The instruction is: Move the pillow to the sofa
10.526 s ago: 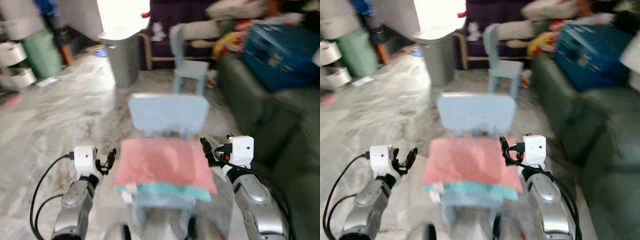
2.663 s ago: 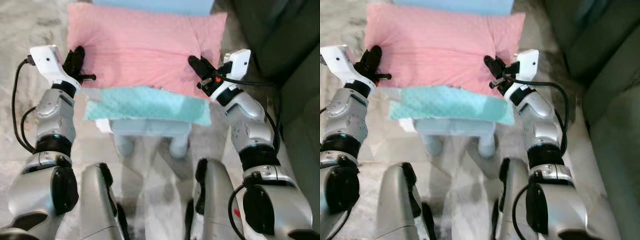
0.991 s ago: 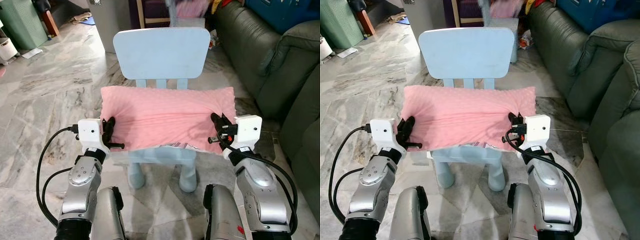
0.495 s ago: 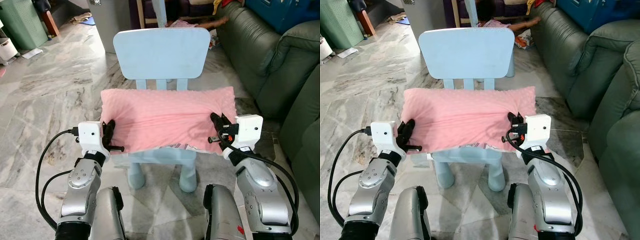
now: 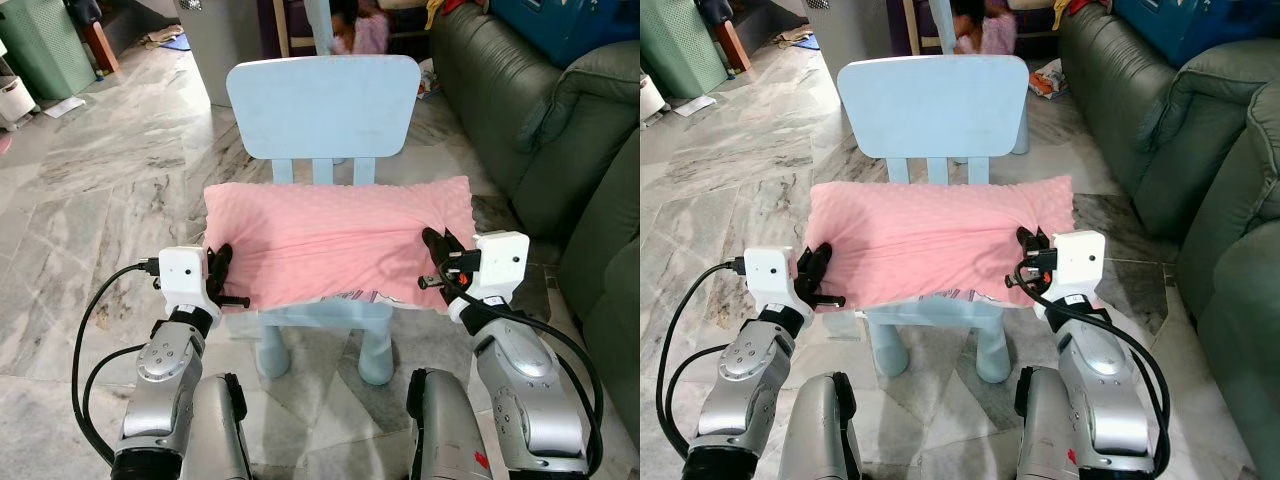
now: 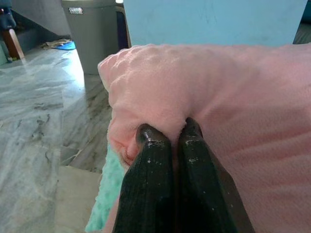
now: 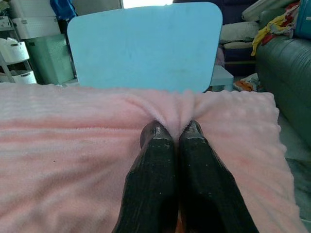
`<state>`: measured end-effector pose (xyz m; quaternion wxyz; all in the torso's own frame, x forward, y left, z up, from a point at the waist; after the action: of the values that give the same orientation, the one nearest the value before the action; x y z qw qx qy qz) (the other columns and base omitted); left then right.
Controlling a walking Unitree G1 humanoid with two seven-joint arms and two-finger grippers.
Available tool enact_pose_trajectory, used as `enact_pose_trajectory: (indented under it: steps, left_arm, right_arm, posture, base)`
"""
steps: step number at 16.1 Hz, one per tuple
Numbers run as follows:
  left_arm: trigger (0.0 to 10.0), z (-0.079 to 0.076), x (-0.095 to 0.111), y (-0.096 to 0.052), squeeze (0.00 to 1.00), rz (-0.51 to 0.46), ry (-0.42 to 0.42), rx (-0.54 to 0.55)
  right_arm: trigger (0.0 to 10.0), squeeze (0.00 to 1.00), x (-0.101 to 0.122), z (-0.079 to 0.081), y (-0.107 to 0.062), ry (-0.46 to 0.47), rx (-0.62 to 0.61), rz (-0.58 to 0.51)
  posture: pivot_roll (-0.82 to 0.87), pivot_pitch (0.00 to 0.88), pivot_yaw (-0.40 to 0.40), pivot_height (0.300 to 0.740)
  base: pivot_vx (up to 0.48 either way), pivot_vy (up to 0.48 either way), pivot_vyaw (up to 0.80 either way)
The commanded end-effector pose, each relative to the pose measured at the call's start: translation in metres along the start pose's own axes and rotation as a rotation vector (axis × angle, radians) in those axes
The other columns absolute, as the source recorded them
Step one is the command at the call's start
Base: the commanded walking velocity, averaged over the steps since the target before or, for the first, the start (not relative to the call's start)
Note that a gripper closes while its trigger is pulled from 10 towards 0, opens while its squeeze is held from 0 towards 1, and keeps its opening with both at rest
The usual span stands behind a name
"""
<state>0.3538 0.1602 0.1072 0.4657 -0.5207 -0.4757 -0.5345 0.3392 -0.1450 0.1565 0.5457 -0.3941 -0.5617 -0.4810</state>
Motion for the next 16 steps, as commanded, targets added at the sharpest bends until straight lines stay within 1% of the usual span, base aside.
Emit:
enact_pose_trajectory:
  steps: [1, 6, 9, 11, 16]
  left_arm:
    - [10.0, 0.0135, 0.0017, -0.0036, 0.00, 0.003, 0.014, 0.047]
    - [10.0, 0.0124, 0.0012, -0.0041, 0.00, 0.006, 0.016, 0.043]
    - [10.0, 0.0117, 0.0012, -0.0041, 0.00, 0.007, 0.020, 0.038]
    - [10.0, 0.0117, 0.0009, -0.0041, 0.00, 0.007, 0.021, 0.037]
    - [10.0, 0.0106, 0.0010, -0.0045, 0.00, 0.010, 0.023, 0.031]
  right_arm:
    - [10.0, 0.00, 0.0143, -0.0041, -0.0014, -0.010, -0.026, -0.047]
    - [10.0, 0.00, 0.0150, -0.0043, -0.0028, -0.008, -0.024, -0.046]
    - [10.0, 0.00, 0.0155, -0.0043, -0.0031, -0.009, -0.023, -0.048]
    - [10.0, 0.00, 0.0159, -0.0048, -0.0032, -0.010, -0.024, -0.048]
    - [10.0, 0.00, 0.0162, -0.0050, -0.0036, -0.009, -0.026, -0.048]
  posture:
    - [-0.17, 0.000, 0.070, 0.473]
    - [-0.17, 0.000, 0.071, 0.473]
    - [-0.17, 0.000, 0.072, 0.503]
    - [-0.17, 0.000, 0.073, 0.533]
    - [-0.17, 0.000, 0.078, 0.588]
  base:
    - [0.000, 0.000, 0.00]
    - [0.000, 0.000, 0.00]
    - [0.000, 0.000, 0.00]
    - [0.000, 0.000, 0.00]
    - [0.000, 0.000, 0.00]
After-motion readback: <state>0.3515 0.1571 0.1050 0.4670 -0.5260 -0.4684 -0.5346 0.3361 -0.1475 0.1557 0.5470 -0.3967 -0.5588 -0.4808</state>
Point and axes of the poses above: a point about 5 cm out from each wrist's last joint towards the gripper, its own y axis pointing out of the wrist towards the gripper, its own x axis along the axis of the wrist's last joint, z = x × y, the point moved 6 cm from there along y, pointing out of the wrist towards the gripper, and after that the axes turned 3 degrees about y, right-handed, at the moved point
